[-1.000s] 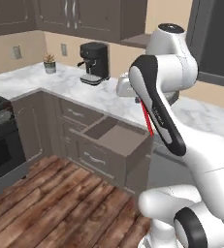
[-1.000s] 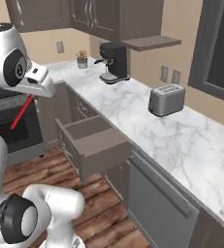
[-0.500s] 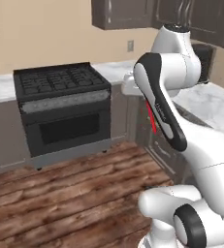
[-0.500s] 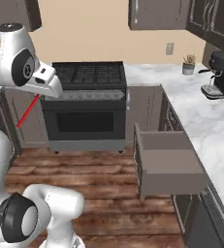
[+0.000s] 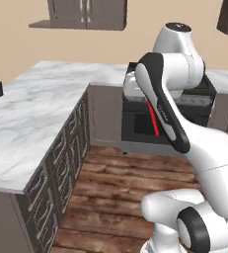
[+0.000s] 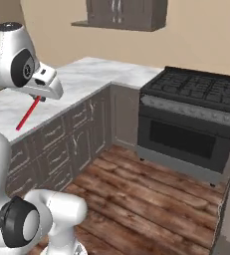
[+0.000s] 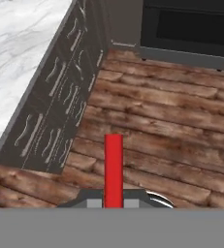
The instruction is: Take a straw from the drawer in front and place it inside the glass cup on the dining counter.
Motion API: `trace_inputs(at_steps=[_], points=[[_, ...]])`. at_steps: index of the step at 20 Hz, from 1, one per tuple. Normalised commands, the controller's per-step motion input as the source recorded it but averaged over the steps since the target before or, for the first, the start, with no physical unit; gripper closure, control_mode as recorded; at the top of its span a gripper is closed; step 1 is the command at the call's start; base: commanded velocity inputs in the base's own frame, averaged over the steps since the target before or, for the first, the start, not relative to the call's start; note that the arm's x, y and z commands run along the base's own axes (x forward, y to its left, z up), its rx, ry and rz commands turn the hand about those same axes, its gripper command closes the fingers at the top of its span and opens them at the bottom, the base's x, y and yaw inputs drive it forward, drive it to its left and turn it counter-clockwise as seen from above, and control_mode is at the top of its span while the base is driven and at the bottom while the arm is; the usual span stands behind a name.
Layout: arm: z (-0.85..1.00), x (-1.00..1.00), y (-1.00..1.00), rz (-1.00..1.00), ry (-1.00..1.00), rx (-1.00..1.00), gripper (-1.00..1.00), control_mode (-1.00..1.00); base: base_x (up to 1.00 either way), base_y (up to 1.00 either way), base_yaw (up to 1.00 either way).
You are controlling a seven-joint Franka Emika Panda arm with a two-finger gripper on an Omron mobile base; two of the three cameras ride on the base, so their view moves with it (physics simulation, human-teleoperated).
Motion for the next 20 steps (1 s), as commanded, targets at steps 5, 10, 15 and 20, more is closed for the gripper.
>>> trace_inputs(at_steps=[5,10,15,20], points=[[0.00,0.00,0.00,0.00,0.00,0.00,1.00,1.00,0.00,0.24,0.78],[0.00,0.00,0.00,0.00,0.00,0.00,1.00,1.00,0.01,0.68,0.29],[0.00,0.00,0.00,0.00,0.00,0.00,1.00,1.00,0.15,1.00,0.11],[0.00,0.00,0.00,0.00,0.00,0.00,1.00,1.00,0.32,1.00,-0.10]])
